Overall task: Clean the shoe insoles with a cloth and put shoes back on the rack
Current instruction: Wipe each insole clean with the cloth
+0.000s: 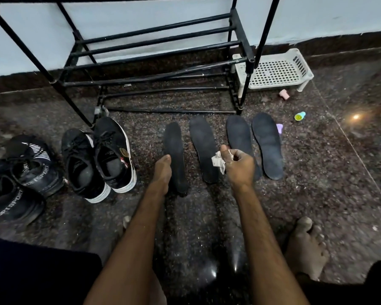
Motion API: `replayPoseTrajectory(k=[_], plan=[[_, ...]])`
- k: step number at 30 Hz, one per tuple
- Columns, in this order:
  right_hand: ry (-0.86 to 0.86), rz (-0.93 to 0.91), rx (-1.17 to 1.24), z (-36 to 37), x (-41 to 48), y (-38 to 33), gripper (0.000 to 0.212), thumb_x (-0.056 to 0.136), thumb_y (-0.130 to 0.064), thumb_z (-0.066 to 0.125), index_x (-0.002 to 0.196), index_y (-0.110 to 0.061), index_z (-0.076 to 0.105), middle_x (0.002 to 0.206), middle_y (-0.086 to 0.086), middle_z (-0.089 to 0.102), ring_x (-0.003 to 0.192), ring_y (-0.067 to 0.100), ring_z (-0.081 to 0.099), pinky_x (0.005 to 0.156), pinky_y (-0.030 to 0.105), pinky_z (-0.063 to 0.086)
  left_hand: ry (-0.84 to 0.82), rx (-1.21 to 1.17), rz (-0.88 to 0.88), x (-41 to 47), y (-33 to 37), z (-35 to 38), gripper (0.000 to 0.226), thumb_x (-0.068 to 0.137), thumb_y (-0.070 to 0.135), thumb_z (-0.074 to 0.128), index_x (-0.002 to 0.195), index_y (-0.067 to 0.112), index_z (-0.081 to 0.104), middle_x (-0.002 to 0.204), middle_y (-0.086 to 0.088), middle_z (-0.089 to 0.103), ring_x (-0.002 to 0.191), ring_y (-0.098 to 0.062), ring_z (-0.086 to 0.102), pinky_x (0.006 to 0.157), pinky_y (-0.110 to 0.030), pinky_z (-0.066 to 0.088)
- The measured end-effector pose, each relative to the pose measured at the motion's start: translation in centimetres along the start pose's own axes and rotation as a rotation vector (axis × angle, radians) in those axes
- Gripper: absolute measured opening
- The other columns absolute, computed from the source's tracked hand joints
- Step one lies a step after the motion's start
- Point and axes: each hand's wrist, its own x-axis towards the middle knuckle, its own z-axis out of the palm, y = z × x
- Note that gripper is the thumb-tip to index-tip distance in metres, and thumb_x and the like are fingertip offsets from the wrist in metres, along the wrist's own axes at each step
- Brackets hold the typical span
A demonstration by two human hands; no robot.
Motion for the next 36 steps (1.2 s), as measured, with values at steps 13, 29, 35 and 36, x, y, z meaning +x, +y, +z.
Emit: replayPoseTrajectory(k=[13, 29, 35, 36], plan=[[-0.075, -0.066, 0.027, 0.5, -2.1, -3.1, 0.023, 0.083, -0.03, 0.077, 0.097, -0.016, 0.065, 0.085, 0.002, 0.073, 0.075, 0.016, 0.068, 0.072, 0.043, 0.058, -0.406, 0.162, 0.236, -11.3, 4.7, 1.6, 0.03, 0.1, 0.04, 0.05, 0.113, 0.018, 0.066, 0.096, 0.0, 0.072, 0.066, -0.01, 0.066, 0.049, -0.024, 0.044], [-0.153, -0.108, -0.069, -3.1, -3.4, -6.6, 0.043, 0.073, -0.058, 0.067, 0.077, -0.015, 0.069, 0.073, 0.001, 0.073, 0.074, 0.023, 0.07, 0.074, 0.051, 0.057, -0.368, 0.113, 0.422, -14.6, 6.4, 2.5, 0.011, 0.089, 0.018, 0.071, 0.1, 0.017, 0.074, 0.077, 0.003, 0.071, 0.052, -0.003, 0.049, 0.044, -0.021, 0.041], [-0.035, -0.099, -0.035, -4.1, -3.5, -7.7, 0.029, 0.083, -0.043, 0.07, 0.079, -0.014, 0.068, 0.077, 0.0, 0.073, 0.076, 0.019, 0.07, 0.076, 0.048, 0.057, -0.229, 0.136, 0.446, -15.4, 6.8, 2.5, 0.005, 0.089, 0.016, 0.071, 0.089, 0.02, 0.073, 0.076, 0.001, 0.07, 0.055, -0.005, 0.051, 0.045, -0.021, 0.038], [-0.024, -0.106, -0.03, -4.1, -3.5, -7.9, 0.028, 0.083, -0.043, 0.069, 0.08, -0.015, 0.068, 0.078, 0.001, 0.073, 0.077, 0.02, 0.07, 0.076, 0.048, 0.057, -0.232, 0.155, 0.45, -15.6, 6.7, 2.7, 0.006, 0.091, 0.015, 0.069, 0.091, 0.019, 0.073, 0.079, -0.001, 0.071, 0.058, -0.006, 0.053, 0.045, -0.021, 0.038]])
